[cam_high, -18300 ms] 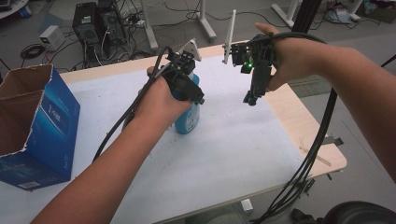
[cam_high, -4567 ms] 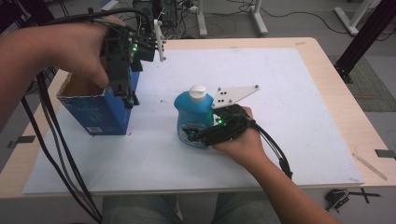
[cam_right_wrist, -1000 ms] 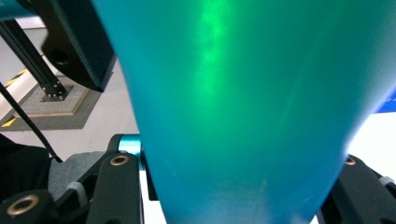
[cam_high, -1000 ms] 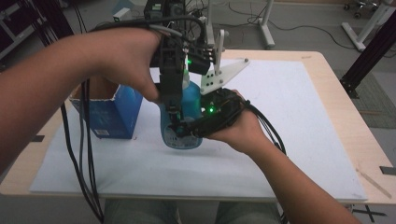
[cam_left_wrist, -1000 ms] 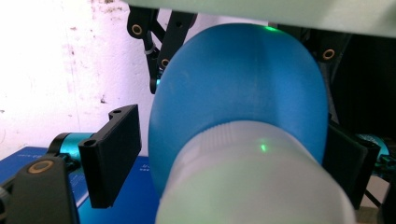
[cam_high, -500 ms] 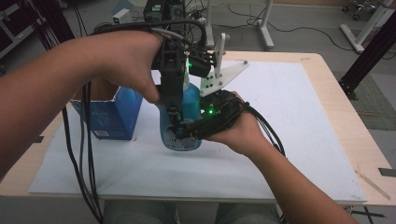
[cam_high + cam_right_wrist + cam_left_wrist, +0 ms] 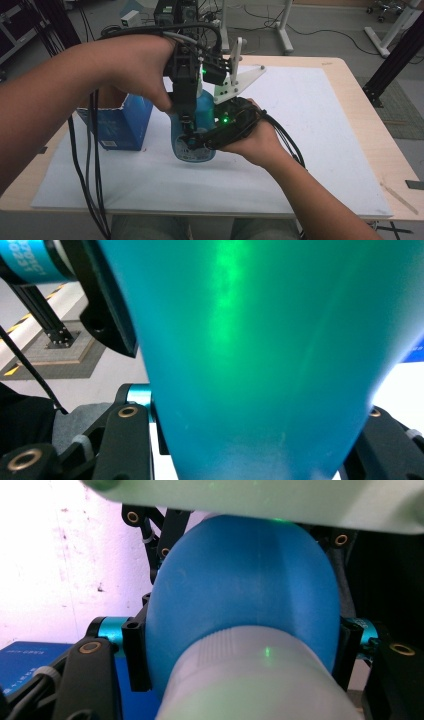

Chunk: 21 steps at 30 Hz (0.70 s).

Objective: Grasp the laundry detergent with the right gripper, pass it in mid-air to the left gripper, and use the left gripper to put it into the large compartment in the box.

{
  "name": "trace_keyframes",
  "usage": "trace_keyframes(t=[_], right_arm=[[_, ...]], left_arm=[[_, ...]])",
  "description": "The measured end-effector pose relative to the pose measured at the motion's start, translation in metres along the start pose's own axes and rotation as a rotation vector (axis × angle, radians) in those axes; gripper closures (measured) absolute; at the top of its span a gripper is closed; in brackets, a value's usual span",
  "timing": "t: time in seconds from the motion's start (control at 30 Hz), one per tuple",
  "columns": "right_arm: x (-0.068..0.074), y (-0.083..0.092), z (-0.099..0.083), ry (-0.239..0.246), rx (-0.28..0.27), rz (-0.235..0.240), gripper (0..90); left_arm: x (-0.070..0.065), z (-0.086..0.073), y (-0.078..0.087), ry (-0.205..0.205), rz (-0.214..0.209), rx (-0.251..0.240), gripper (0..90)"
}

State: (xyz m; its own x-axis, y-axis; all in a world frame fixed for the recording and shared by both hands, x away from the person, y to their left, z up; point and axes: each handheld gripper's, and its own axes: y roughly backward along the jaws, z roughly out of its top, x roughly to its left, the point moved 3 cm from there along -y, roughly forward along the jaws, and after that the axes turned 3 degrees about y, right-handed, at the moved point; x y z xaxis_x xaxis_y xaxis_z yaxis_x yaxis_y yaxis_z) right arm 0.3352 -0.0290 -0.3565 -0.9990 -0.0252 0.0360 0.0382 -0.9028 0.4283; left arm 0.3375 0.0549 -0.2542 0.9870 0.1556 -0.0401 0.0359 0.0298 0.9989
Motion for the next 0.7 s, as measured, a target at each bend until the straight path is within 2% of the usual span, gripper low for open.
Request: trace_keyframes(t=[0.37, 0.7], right_arm=[[0.0008, -0.0012, -0.0001, 0.001, -0.002, 0.006, 46.6], [0.0011, 0.0004, -0.0002, 0.010, -0.007, 0.017, 44.7]], left_arm=[[-0.0002, 0.0002, -0.0006, 0.005, 0.010, 0.011, 38.0], [-0.0022, 0.0001, 0.0008, 0.005, 0.013, -0.009, 38.7]])
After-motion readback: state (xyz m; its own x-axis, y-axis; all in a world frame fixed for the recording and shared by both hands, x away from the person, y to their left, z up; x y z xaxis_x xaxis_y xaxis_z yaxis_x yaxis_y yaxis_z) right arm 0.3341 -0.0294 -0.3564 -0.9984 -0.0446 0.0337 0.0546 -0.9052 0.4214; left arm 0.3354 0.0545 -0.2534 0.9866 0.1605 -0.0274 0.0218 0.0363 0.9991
